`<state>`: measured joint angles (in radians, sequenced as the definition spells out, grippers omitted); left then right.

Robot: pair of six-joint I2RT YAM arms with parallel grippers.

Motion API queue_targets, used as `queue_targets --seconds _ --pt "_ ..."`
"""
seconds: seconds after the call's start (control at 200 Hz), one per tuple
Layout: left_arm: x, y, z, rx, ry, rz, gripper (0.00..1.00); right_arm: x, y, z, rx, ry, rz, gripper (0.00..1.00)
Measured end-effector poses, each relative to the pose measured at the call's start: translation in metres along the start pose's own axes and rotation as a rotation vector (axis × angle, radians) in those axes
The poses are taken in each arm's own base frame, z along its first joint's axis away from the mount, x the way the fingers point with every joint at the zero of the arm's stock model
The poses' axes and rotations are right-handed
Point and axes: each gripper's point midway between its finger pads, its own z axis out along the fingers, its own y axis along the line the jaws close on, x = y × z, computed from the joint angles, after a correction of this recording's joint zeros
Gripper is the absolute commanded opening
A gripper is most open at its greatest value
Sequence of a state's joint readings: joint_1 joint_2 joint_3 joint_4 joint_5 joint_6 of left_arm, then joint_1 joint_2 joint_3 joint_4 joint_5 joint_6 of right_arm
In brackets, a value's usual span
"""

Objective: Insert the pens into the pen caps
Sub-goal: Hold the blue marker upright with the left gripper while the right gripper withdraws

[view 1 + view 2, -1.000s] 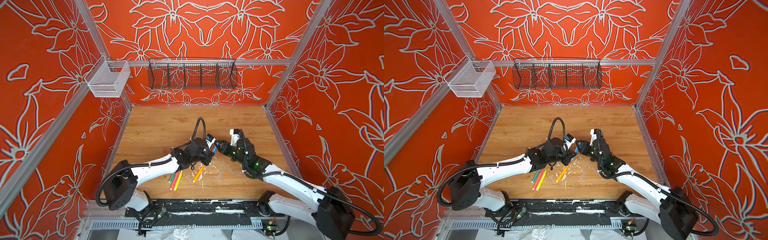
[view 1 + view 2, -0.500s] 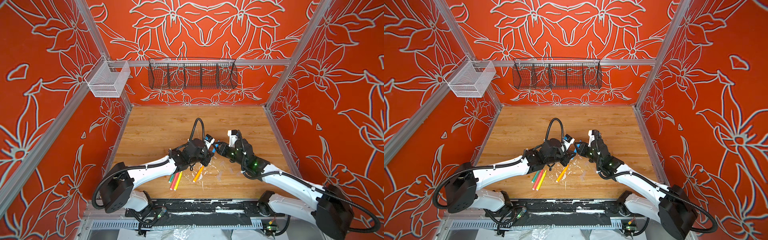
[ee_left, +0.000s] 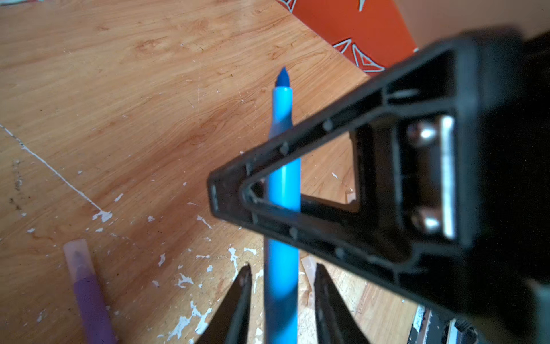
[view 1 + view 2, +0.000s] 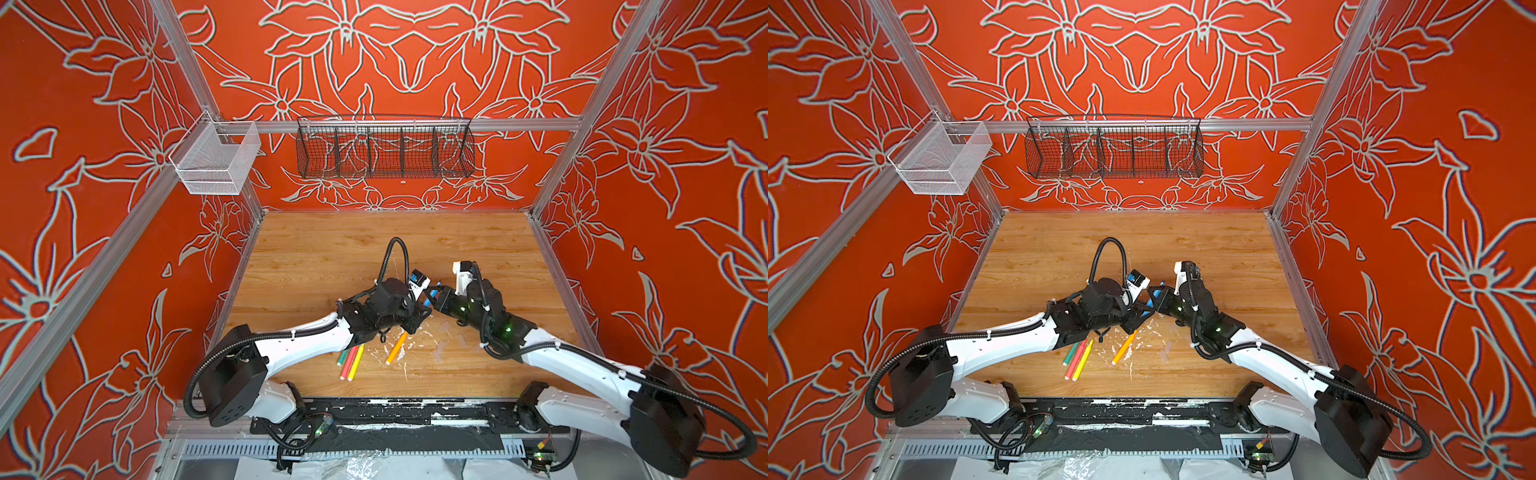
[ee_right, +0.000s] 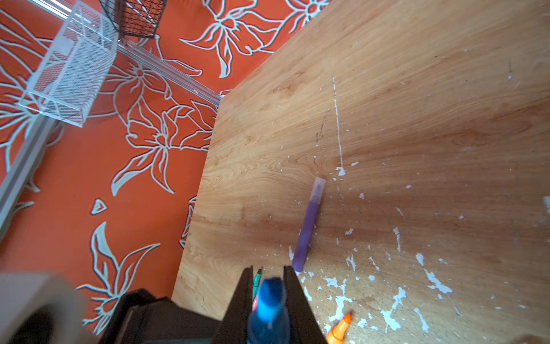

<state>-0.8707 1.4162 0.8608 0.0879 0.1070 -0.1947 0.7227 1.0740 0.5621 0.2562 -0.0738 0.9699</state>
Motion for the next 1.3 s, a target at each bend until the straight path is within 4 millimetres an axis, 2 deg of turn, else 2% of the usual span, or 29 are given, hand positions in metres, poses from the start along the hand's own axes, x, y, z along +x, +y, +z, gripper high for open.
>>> queue_targets --seconds 0.175,0.32,0.5,0.58,0.61,0.786,0.891,0.966,1.071,1.146,1.241,1.301 --pt "-0.001 -0.002 0.0 0.01 -0.004 0.001 0.31 0.007 0.019 -0.01 -0.053 -0.007 -0.012 0.04" --pt "-0.002 -0.006 0.0 0.03 -0.007 0.002 0.2 0.007 0.019 -0.011 -0.054 -0.016 -0.009 0.04" --pt "-0.003 -0.009 -0.001 0.04 -0.015 0.012 0.01 0.006 0.02 -0.011 -0.055 -0.027 -0.007 0.04" --pt "-0.003 -0.009 -0.002 0.041 -0.015 0.012 0.0 0.005 0.02 -0.011 -0.054 -0.033 -0.007 0.05" --pt "-0.003 -0.009 -0.002 0.042 -0.016 0.012 0.0 0.005 0.02 -0.012 -0.055 -0.034 -0.007 0.07" --pt "-0.002 -0.01 -0.005 0.048 -0.022 0.007 0.0 0.004 0.02 -0.017 -0.051 -0.042 -0.01 0.39" --pt "-0.001 0.004 -0.005 0.024 -0.029 -0.029 0.0 0.001 0.011 -0.03 0.002 -0.054 -0.049 0.48" --pt "0.0 0.021 -0.006 -0.008 -0.032 -0.078 0.0 -0.002 0.004 -0.045 0.058 -0.056 -0.087 0.51" --pt "0.002 0.046 -0.007 -0.066 -0.036 -0.137 0.0 -0.007 -0.005 -0.071 0.131 -0.059 -0.136 0.51" --pt "0.003 0.056 -0.008 -0.099 -0.039 -0.156 0.0 -0.008 -0.01 -0.089 0.174 -0.049 -0.163 0.51" --pt "0.007 0.06 -0.011 -0.121 -0.042 -0.164 0.0 -0.002 -0.019 -0.1 0.223 -0.003 -0.19 0.49" --pt "0.009 0.062 -0.015 -0.138 -0.047 -0.165 0.0 0.007 -0.028 -0.099 0.257 0.047 -0.208 0.45"
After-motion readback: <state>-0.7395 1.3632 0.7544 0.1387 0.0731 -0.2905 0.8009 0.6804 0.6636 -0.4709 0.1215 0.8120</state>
